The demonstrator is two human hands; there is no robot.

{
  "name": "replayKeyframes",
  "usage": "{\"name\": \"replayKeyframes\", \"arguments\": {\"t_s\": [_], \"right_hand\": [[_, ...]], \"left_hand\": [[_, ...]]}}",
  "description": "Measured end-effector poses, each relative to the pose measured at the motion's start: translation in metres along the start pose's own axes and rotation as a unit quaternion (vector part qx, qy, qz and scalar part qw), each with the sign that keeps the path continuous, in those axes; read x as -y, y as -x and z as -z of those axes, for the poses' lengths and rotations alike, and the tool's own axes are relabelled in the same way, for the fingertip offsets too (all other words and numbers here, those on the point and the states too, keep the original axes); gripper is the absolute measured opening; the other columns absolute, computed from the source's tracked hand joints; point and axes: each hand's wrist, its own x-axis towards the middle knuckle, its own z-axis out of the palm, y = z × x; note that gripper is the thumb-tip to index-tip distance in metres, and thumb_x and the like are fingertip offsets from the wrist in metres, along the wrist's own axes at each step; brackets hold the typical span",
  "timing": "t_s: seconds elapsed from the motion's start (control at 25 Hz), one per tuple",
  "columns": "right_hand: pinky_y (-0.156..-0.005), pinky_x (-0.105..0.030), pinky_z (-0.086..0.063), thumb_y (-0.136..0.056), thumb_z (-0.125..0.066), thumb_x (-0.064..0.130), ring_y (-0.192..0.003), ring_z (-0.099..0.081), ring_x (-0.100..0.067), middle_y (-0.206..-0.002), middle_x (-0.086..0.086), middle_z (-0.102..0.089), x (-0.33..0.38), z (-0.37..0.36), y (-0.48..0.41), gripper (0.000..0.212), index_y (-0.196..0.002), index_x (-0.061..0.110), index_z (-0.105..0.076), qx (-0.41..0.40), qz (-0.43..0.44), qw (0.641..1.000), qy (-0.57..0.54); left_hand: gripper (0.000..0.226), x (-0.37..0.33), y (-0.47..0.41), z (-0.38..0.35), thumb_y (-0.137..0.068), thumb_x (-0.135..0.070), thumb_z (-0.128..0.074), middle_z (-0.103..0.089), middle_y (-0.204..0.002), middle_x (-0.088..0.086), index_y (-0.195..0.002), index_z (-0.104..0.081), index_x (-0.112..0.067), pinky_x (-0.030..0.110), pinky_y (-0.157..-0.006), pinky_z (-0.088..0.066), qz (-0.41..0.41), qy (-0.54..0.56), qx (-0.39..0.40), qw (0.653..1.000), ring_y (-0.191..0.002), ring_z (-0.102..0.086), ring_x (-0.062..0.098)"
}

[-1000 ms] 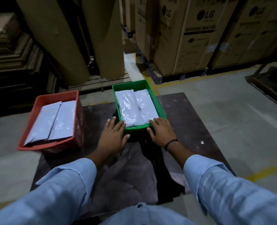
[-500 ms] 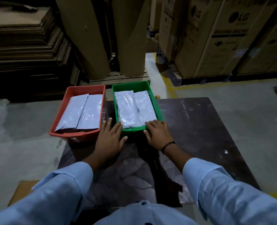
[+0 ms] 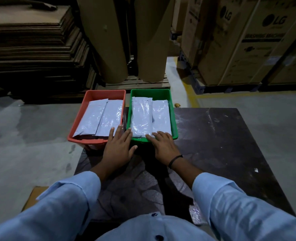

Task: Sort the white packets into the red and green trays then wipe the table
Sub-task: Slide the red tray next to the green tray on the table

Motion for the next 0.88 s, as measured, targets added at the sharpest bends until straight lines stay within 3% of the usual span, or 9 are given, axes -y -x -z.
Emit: {"name": "replayKeyframes", "arguments": {"t_s": [0.4, 0.88], "right_hand": [[-0.118, -0.051, -0.021, -0.086, -0.047, 0.021, -0.139, -0.036, -0.033, -0.147, -0.010, -0.048, 0.009, -0.005, -0.009, 0.066, -0.150, 0.031, -0.035, 0.012, 0.011, 1.000, 0.005], [-0.121, -0.052, -0.015, -0.086, -0.051, 0.019, -0.141, -0.034, -0.035, -0.148, -0.011, -0.046, 0.017, -0.002, -0.006, 0.064, -0.148, 0.028, -0.040, 0.010, 0.006, 1.000, -0.001]], "left_hand": [[0.069, 0.011, 0.009, -0.001, -0.097, -0.059, -0.040, -0.048, -0.154, 0.007, -0.145, -0.053, -0.011, 0.059, -0.123, -0.014, 0.009, 0.002, 0.003, 1.000, -0.148, -0.032, 0.039], [0.071, 0.013, 0.018, -0.001, -0.099, -0.059, -0.037, -0.041, -0.159, 0.007, -0.149, -0.046, -0.010, 0.056, -0.124, -0.013, 0.014, 0.024, 0.020, 0.999, -0.149, -0.028, 0.037]]}}
